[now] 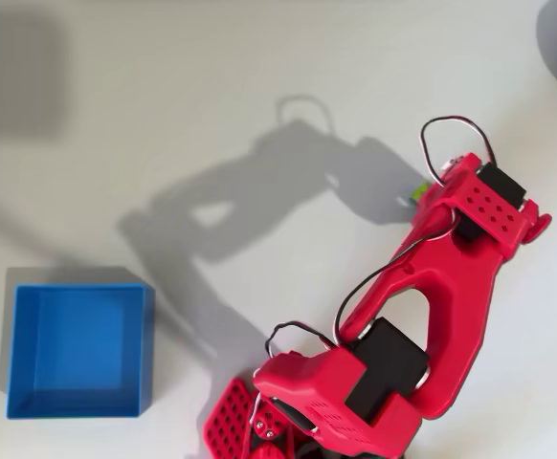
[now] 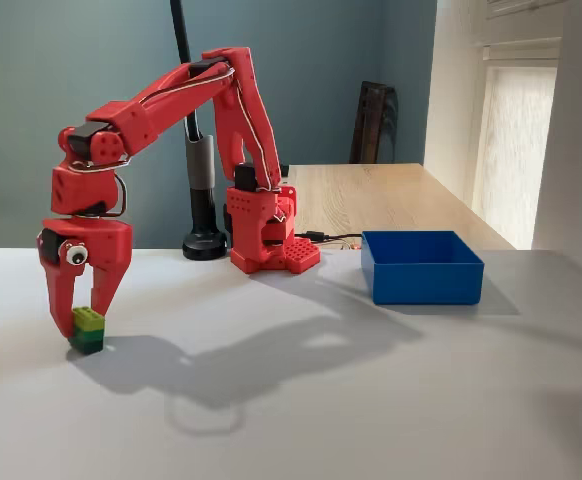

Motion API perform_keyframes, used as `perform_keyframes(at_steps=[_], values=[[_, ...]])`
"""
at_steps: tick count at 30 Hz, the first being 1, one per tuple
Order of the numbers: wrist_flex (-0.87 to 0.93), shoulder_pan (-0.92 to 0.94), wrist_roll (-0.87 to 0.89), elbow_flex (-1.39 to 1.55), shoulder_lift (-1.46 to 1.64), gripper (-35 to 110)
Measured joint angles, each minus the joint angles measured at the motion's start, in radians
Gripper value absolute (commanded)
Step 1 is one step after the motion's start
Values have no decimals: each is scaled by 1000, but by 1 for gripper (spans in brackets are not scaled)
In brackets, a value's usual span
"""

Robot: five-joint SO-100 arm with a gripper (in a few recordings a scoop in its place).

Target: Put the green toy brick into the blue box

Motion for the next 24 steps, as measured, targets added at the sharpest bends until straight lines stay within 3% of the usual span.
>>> perform_keyframes(at_steps=[7,13,24], values=[[63,-58,5,9,12,0],[184,-216,-5,5,124,0],[201,-586,-55,173,526,0]])
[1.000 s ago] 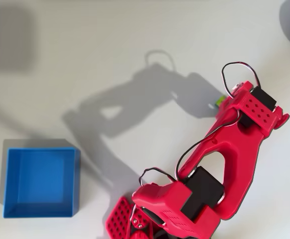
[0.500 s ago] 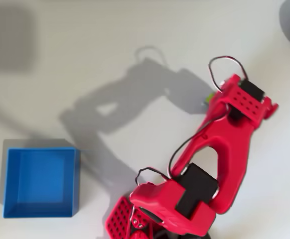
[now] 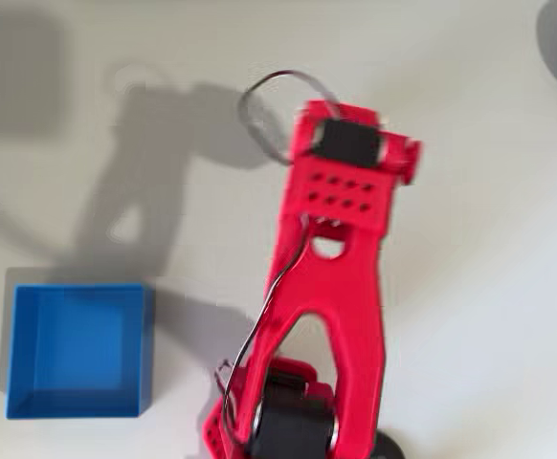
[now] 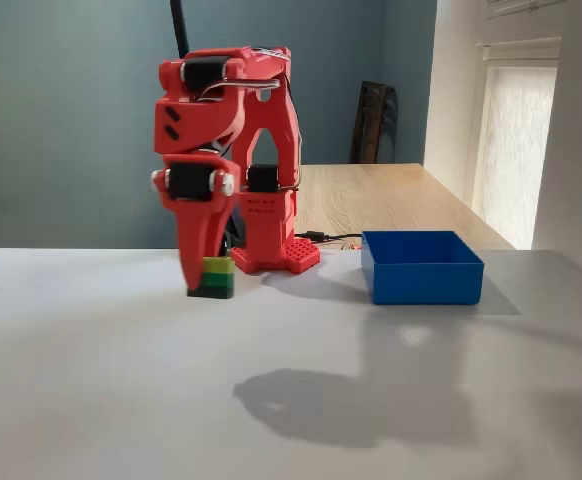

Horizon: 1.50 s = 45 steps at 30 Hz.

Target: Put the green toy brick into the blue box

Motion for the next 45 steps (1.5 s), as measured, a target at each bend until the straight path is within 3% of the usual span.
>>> perform_keyframes(at_steps=[13,22,32,41,45], values=[[-18,-580,40,301,313,0],[-18,-881,14,383,407,0],[-3,-1121,-21,503,565,0],[32,-1187,-21,574,646,0],[32,-1177,-21,578,649,22]])
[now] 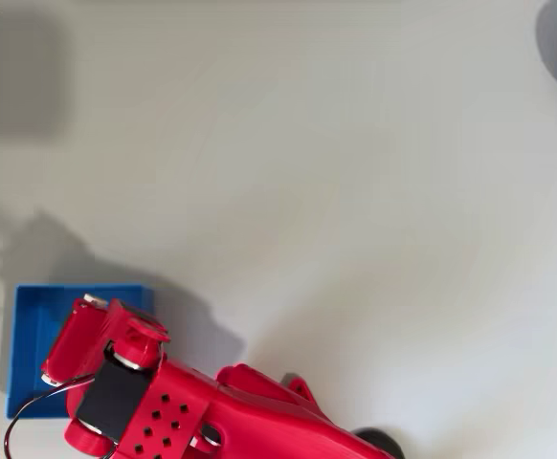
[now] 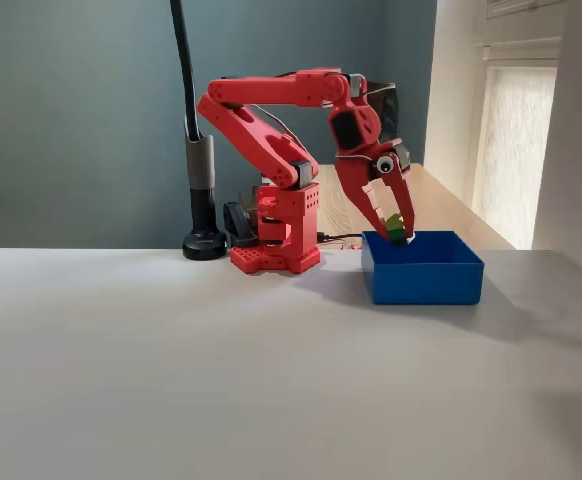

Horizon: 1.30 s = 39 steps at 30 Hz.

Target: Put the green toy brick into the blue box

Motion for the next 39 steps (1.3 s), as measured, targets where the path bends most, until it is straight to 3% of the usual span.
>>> perform_keyframes(at_steps=[6,14,23,32,39], values=[[0,15,5,0,2,29],[-3,37,0,0,2,23],[-307,472,-104,87,2,0],[-431,839,-141,213,3,0],[-449,977,-124,321,5,0]])
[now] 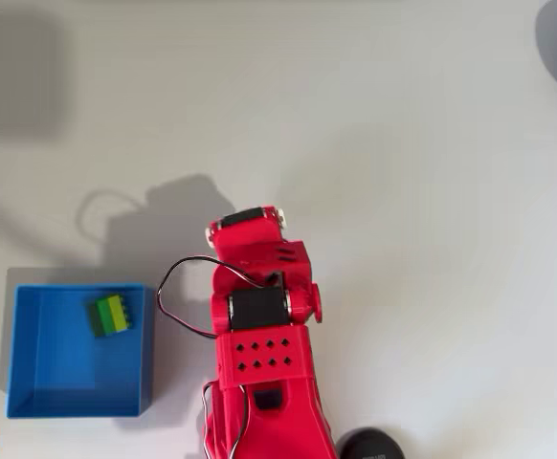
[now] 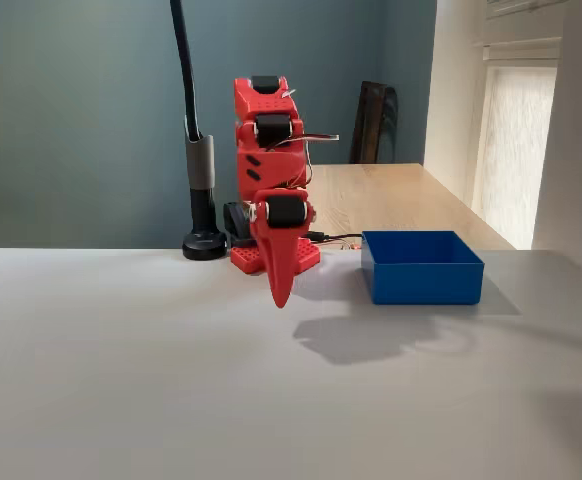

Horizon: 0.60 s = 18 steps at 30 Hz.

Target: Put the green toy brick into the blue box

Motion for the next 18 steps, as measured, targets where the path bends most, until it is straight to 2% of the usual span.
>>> perform_keyframes(at_steps=[5,10,18], values=[[0,8,31,86,86,0],[5,11,9,285,351,0],[87,28,40,339,660,0]])
